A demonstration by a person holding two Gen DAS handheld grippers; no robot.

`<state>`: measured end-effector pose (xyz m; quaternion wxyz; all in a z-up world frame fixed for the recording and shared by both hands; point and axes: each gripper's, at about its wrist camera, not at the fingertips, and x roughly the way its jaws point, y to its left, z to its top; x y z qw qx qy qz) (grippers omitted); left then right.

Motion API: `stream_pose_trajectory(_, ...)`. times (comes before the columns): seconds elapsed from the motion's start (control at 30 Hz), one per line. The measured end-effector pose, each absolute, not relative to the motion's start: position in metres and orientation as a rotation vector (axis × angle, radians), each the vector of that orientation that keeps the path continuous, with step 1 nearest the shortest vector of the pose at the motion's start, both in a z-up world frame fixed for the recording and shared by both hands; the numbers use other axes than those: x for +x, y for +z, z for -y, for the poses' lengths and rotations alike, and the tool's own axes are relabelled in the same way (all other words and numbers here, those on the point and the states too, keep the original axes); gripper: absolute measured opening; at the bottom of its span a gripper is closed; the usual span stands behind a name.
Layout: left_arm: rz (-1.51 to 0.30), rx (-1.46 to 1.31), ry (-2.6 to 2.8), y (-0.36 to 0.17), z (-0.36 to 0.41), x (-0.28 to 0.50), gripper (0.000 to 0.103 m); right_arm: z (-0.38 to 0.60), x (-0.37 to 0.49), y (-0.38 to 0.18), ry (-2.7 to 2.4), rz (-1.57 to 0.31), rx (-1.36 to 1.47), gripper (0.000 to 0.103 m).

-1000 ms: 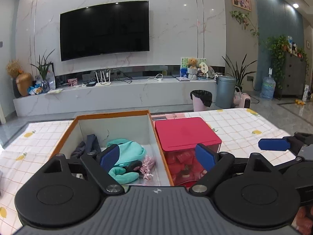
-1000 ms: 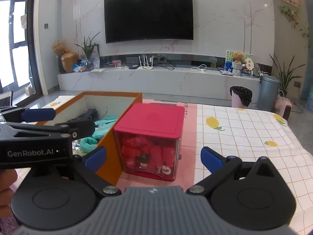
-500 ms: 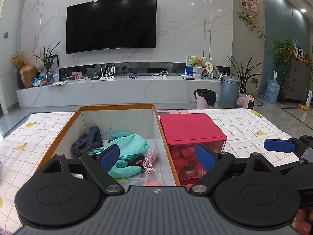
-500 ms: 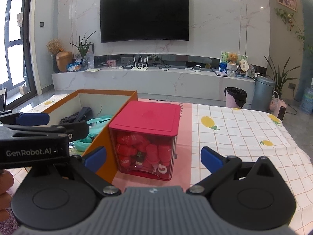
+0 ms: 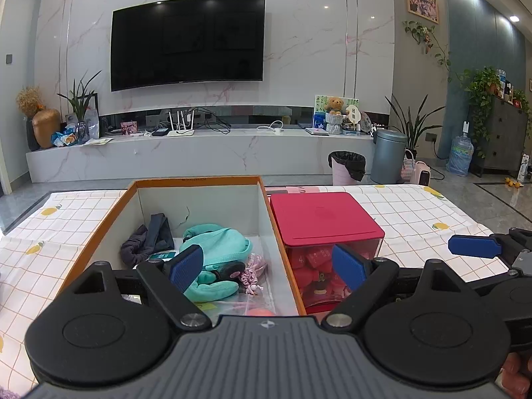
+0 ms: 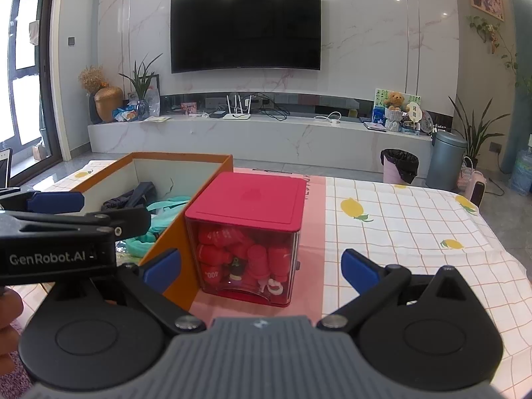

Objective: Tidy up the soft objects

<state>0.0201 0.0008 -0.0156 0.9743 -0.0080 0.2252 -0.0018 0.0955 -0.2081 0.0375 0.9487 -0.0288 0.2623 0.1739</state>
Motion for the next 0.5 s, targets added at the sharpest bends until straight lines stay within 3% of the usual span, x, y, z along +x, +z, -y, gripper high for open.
stream_pose_trajectory(0.5,-0.468,-0.035,-0.013,-0.0148,-0.0027,0.0201,0.102,0.2093,0.0958,0.0367,0.345,-0.523,-0.064,0.100)
